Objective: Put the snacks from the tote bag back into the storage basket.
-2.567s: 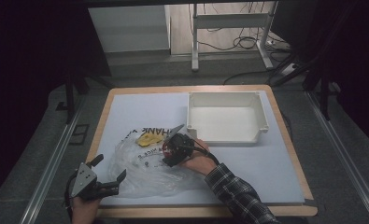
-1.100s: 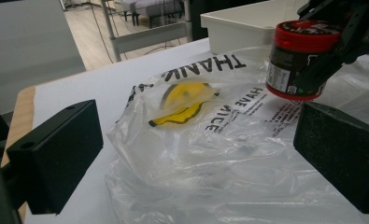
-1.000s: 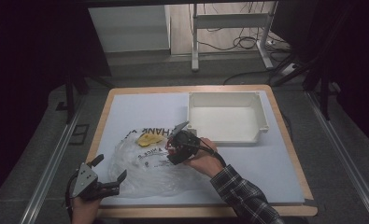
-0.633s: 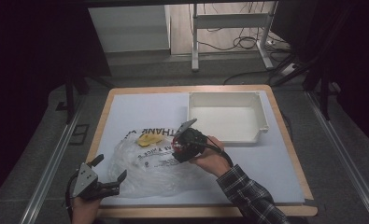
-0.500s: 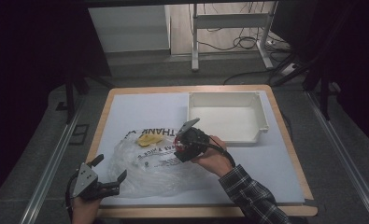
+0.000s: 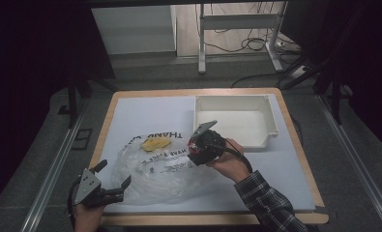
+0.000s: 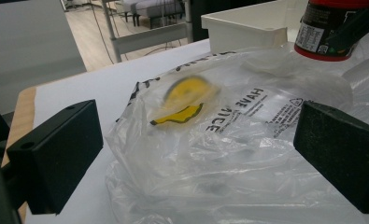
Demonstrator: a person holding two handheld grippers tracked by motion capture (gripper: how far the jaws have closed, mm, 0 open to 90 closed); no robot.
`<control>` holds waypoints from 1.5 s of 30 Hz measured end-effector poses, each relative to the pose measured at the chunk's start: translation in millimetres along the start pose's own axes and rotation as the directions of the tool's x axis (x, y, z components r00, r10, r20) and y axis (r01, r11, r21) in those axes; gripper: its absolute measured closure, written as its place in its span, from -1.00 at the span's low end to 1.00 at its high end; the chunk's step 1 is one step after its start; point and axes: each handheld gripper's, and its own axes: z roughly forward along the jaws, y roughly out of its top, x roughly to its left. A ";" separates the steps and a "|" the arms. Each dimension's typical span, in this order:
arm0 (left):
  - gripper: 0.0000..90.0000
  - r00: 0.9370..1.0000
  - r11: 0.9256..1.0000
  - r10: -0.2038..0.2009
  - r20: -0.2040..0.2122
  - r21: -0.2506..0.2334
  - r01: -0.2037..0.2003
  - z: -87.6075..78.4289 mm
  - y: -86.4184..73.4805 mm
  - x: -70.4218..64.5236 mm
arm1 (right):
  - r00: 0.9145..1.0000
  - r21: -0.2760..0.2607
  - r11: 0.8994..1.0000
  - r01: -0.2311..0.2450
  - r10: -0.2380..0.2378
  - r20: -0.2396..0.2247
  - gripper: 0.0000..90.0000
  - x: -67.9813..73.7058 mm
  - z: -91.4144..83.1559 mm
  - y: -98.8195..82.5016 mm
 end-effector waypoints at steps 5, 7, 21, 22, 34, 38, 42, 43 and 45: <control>-0.97 1.000 1.000 0.001 0.000 0.001 -0.001 0.2 -0.1 0.0 | 1.000 -0.006 1.000 -0.018 0.018 0.003 -0.43 -5.5 -5.9 -2.7; -0.97 1.000 1.000 0.001 -0.001 0.001 -0.001 0.2 -0.1 0.0 | 1.000 -0.009 1.000 -0.022 0.022 0.004 -0.43 -7.3 -8.5 -3.2; -0.97 1.000 1.000 0.003 -0.002 0.005 -0.003 0.7 -0.1 -0.3 | 0.998 -0.009 0.999 -0.046 0.046 0.031 -0.43 -22.3 -32.2 -4.5; -0.97 1.000 1.000 0.004 -0.002 0.005 -0.004 0.8 -0.1 -0.4 | 0.998 -0.009 0.999 -0.048 0.048 0.034 -0.43 -24.3 -33.0 -5.4; -0.97 1.000 1.000 0.004 -0.003 0.007 -0.004 0.9 -0.3 -0.2 | 0.995 -0.009 0.998 -0.068 0.069 0.068 -0.43 -44.6 -33.9 -16.0; -0.97 1.000 1.000 0.003 -0.004 0.007 -0.003 0.8 -0.3 0.0 | 0.994 -0.004 0.997 -0.074 0.074 0.076 -0.43 -50.2 -30.7 -18.1; -0.97 1.000 1.000 0.005 -0.004 0.007 -0.005 0.9 -0.3 -0.2 | 0.994 0.003 0.997 -0.074 0.073 0.081 -0.43 -54.0 -27.5 -18.1; -0.97 1.000 1.000 0.005 -0.004 0.007 -0.005 0.9 -0.3 -0.2 | 0.994 0.003 0.997 -0.074 0.073 0.081 -0.43 -54.0 -27.5 -18.1; -0.97 1.000 1.000 0.004 -0.005 0.006 -0.004 0.7 -0.2 -0.1 | 0.994 0.002 0.997 -0.072 0.071 0.083 -0.43 -57.5 -25.1 -17.5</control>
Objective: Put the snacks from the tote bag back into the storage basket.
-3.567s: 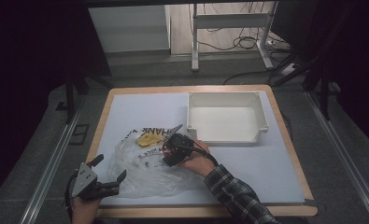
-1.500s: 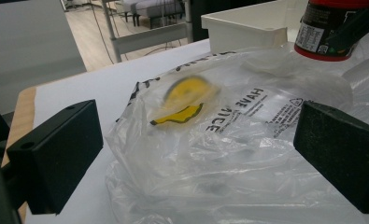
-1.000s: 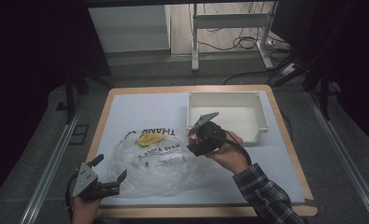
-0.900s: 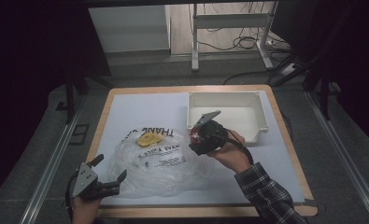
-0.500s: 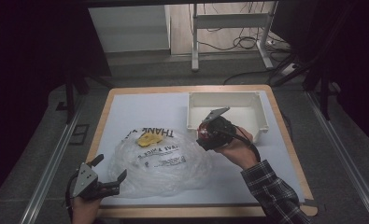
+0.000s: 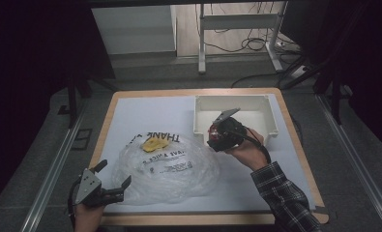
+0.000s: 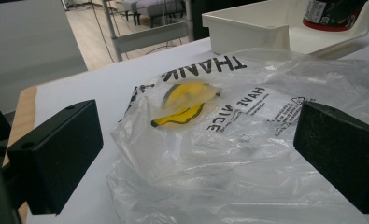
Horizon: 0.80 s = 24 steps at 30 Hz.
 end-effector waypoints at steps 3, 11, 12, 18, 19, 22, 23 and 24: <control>-0.97 1.000 1.000 0.000 0.000 0.000 0.000 0.0 0.0 0.0 | 1.000 0.000 1.000 -0.002 0.002 -0.002 -0.43 -3.1 2.4 0.7; -0.97 1.000 1.000 0.000 -0.001 -0.002 0.000 -0.2 0.0 0.2 | 1.000 -0.001 1.000 -0.002 0.002 -0.011 -0.43 -12.4 11.9 2.2; -0.97 1.000 1.000 0.000 -0.001 -0.002 0.000 -0.2 0.0 0.2 | 1.000 0.001 1.000 -0.001 0.001 -0.011 -0.43 -13.7 12.9 2.4; -0.97 1.000 1.000 -0.001 0.000 -0.004 0.001 -0.4 0.0 0.4 | 1.000 -0.005 1.000 0.005 -0.005 -0.006 -0.43 -22.5 18.8 2.9; -0.97 1.000 1.000 -0.001 0.000 -0.004 0.001 -0.4 0.0 0.4 | 1.000 -0.008 1.000 0.006 -0.006 -0.006 -0.43 -23.9 19.8 2.8; -0.97 1.000 1.000 0.000 0.000 -0.004 0.000 -0.4 0.0 0.3 | 1.000 -0.007 1.000 0.009 -0.009 -0.008 -0.43 -27.7 22.9 2.5; -0.97 1.000 1.000 0.000 0.000 -0.004 0.000 -0.4 0.0 0.3 | 1.000 -0.007 1.000 0.011 -0.011 -0.004 -0.43 -28.5 23.9 2.5; -0.97 1.000 1.000 0.000 -0.001 -0.003 0.000 -0.4 0.0 0.3 | 1.000 -0.007 1.000 0.013 -0.013 -0.004 -0.43 -29.5 25.1 2.5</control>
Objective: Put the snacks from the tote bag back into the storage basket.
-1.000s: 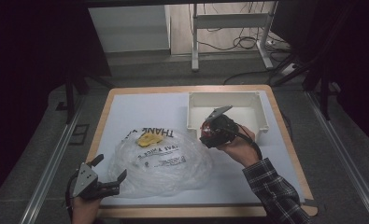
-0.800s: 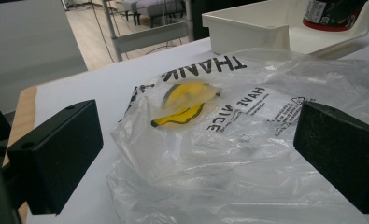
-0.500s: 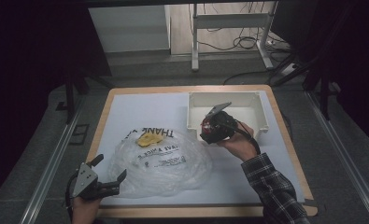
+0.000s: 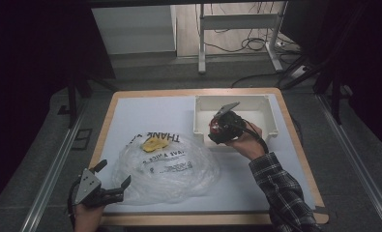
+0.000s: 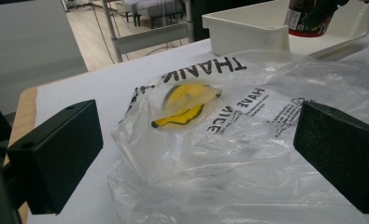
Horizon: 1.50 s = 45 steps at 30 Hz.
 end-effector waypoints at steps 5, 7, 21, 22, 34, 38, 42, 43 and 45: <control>-0.97 1.000 1.000 -0.001 0.000 0.000 0.001 -0.1 -0.1 0.1 | 1.000 -0.001 1.000 -0.002 0.002 0.001 -0.43 -6.0 5.5 0.9; -0.97 1.000 1.000 0.000 0.000 0.000 0.000 -0.1 0.0 0.1 | 1.000 0.000 1.000 0.000 0.000 0.000 -0.43 -8.1 7.6 1.8; -0.97 1.000 1.000 0.001 0.002 -0.001 -0.001 -0.1 0.0 -0.1 | 1.000 -0.007 1.000 0.005 -0.005 -0.020 -0.43 -16.6 23.1 6.4; -0.97 1.000 1.000 0.001 0.002 -0.001 -0.001 -0.1 0.0 -0.1 | 1.000 -0.008 1.000 0.009 -0.009 -0.019 -0.43 -17.2 24.2 6.8; -0.97 1.000 1.000 0.000 0.002 -0.002 0.000 -0.4 0.0 0.0 | 0.999 -0.004 1.000 0.030 -0.030 -0.039 -0.43 -20.4 38.3 15.8; -0.97 1.000 1.000 0.000 0.002 -0.002 0.000 -0.4 0.0 0.1 | 0.998 -0.003 0.999 0.036 -0.036 -0.043 -0.43 -21.6 43.0 18.9; -0.97 1.000 1.000 -0.001 0.002 -0.002 0.001 -0.6 0.0 0.3 | 0.998 -0.002 0.999 0.036 -0.036 -0.046 -0.43 -23.0 48.6 19.5; -0.97 1.000 1.000 -0.001 0.002 -0.003 0.001 -0.5 0.0 0.3 | 0.998 -0.001 0.999 0.035 -0.035 -0.047 -0.43 -23.3 50.3 19.5; -0.97 1.000 1.000 -0.001 0.003 -0.002 0.001 -0.5 0.0 0.3 | 0.998 0.001 0.999 0.038 -0.038 -0.046 -0.43 -24.0 53.3 19.6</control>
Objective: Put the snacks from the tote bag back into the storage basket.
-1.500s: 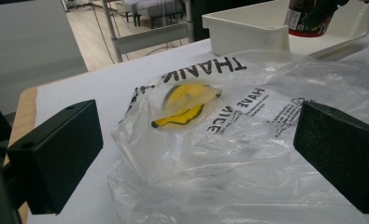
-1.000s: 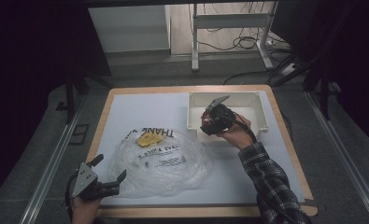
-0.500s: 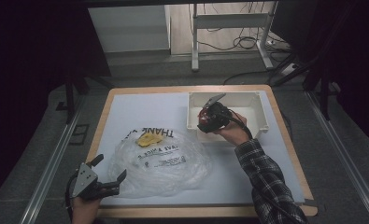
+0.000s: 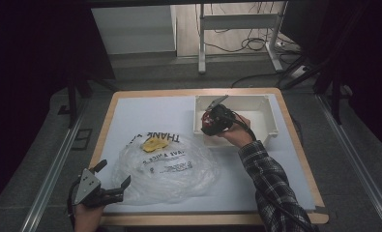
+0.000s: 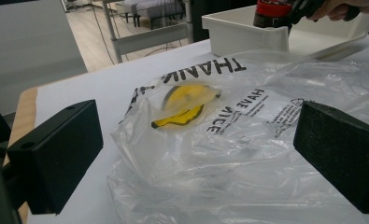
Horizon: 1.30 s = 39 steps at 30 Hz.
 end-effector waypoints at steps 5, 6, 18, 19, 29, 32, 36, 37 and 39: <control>-0.97 1.000 1.000 -0.001 0.000 0.000 0.001 0.0 0.0 0.2 | 1.000 0.001 1.000 0.000 0.000 0.002 -0.43 -3.3 5.9 1.2; -0.97 1.000 1.000 -0.002 0.000 -0.001 0.002 -0.1 0.0 0.3 | 1.000 0.002 1.000 0.000 0.000 0.000 -0.43 -3.8 7.1 1.4; -0.97 1.000 1.000 -0.003 -0.001 -0.002 0.003 -0.3 -0.1 0.6 | 1.000 0.008 1.000 0.006 -0.006 0.013 -0.43 -7.7 21.1 4.2; -0.97 1.000 1.000 -0.003 -0.001 -0.002 0.003 -0.3 -0.1 0.6 | 1.000 0.010 1.000 0.006 -0.006 0.013 -0.43 -8.0 22.6 4.4; -0.97 1.000 1.000 -0.003 0.000 -0.003 0.003 -0.4 -0.2 0.5 | 1.000 0.026 1.000 0.011 -0.011 0.010 -0.43 -10.6 37.5 4.4; -0.97 1.000 1.000 -0.002 0.001 -0.003 0.002 -0.4 -0.1 0.5 | 1.000 0.025 1.000 0.004 -0.005 0.004 -0.43 -10.9 40.5 4.7; -0.97 1.000 1.000 -0.003 0.001 -0.003 0.003 -0.5 -0.1 0.5 | 1.000 0.032 0.999 0.006 -0.006 -0.003 -0.43 -11.7 45.1 4.1; -0.97 1.000 1.000 -0.003 0.001 -0.003 0.003 -0.5 -0.1 0.5 | 1.000 0.028 1.000 -0.002 0.002 -0.007 -0.43 -12.5 45.5 4.0; -0.97 1.000 1.000 -0.002 0.001 -0.002 0.002 -0.4 -0.1 0.4 | 1.000 0.025 1.000 -0.010 0.010 -0.010 -0.43 -14.3 46.1 3.7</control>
